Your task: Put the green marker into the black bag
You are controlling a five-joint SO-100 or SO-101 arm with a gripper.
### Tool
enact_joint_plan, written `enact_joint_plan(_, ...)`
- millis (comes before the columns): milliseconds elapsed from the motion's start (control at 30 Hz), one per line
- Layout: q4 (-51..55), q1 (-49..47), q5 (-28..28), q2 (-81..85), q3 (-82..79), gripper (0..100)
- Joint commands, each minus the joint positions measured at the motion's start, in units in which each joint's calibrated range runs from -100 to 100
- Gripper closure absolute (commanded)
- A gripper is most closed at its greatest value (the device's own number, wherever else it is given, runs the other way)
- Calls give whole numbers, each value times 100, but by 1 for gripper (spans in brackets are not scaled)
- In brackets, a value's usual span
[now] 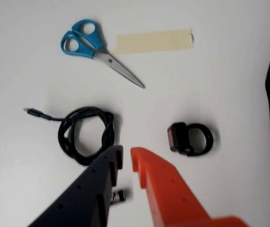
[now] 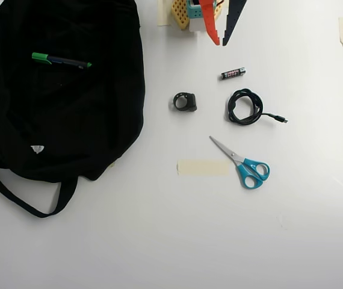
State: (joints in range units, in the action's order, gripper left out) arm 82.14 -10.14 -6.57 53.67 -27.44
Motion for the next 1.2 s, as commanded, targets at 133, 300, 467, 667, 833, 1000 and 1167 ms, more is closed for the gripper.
enact_joint_plan(133,-1495,184,28,1969,-2890,98)
enact_joint_plan(300,-1564,124,164,2906,-4201,98)
enact_joint_plan(467,-1556,184,515,3836,-5378,98)
enact_joint_plan(667,-1513,169,531,4550,-6421,98)
enact_joint_plan(833,-1504,109,542,4558,-7014,98)
enact_joint_plan(1000,-1099,109,542,4566,-7184,98)
enact_joint_plan(1167,-944,109,547,4575,-7184,98)
